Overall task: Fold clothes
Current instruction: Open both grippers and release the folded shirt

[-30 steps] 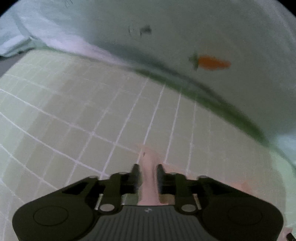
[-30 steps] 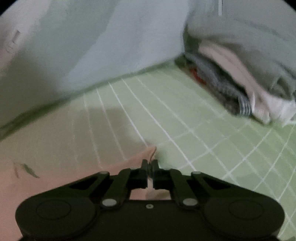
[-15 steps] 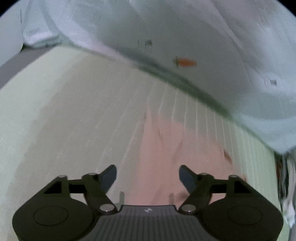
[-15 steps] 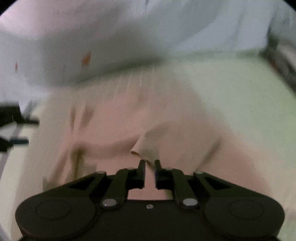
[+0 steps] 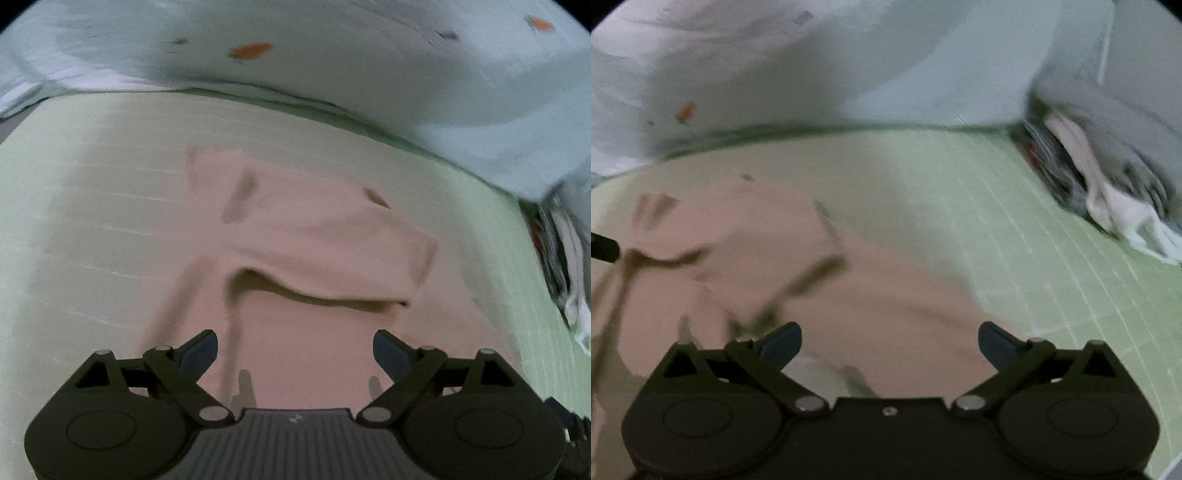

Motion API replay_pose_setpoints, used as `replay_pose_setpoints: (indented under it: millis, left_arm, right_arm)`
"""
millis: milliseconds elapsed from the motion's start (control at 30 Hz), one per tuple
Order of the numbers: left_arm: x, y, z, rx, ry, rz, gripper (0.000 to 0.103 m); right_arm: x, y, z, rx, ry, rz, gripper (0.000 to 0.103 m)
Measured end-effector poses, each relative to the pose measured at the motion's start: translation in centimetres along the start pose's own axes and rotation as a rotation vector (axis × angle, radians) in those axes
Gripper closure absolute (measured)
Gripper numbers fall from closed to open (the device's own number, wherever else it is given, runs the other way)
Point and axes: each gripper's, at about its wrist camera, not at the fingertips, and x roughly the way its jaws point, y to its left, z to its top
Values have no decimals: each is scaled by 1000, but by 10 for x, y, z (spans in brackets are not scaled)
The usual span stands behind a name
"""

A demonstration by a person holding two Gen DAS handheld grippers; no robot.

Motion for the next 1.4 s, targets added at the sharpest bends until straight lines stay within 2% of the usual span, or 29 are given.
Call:
replay_pose_setpoints:
  millis: [133,300,467,567,600,633,767,1000,1400]
  left_arm:
    - [16,-33,6,80,16,-13,16]
    - [39,-63,12,137,49,-26,34]
    - [74,-82,13,174,127,-53,42]
    - [78,-86,9,187,143,-93,68]
    - [76,-86,7,183,145,-110,86]
    - [73,-86,5,179,146,-126,93]
    - [48,-79,-5,176,101,-132,98]
    - [-6,-35,-31,46,73,-222,98]
    - [-60,66,-89,-236,110,-285,98]
  right_arm:
    - [30,-39,10,139,50,1,0]
    - [63,-47,18,82,78,13,0]
    - [66,-43,15,38,52,32,0]
    - [63,-42,15,37,57,32,0]
    - [64,-42,15,41,65,31,0]
    - [64,-41,16,44,71,27,0]
    - [58,-35,14,41,79,11,0]
    - [11,-6,-2,-7,25,13,0]
    - [-41,68,-39,-149,26,95,0]
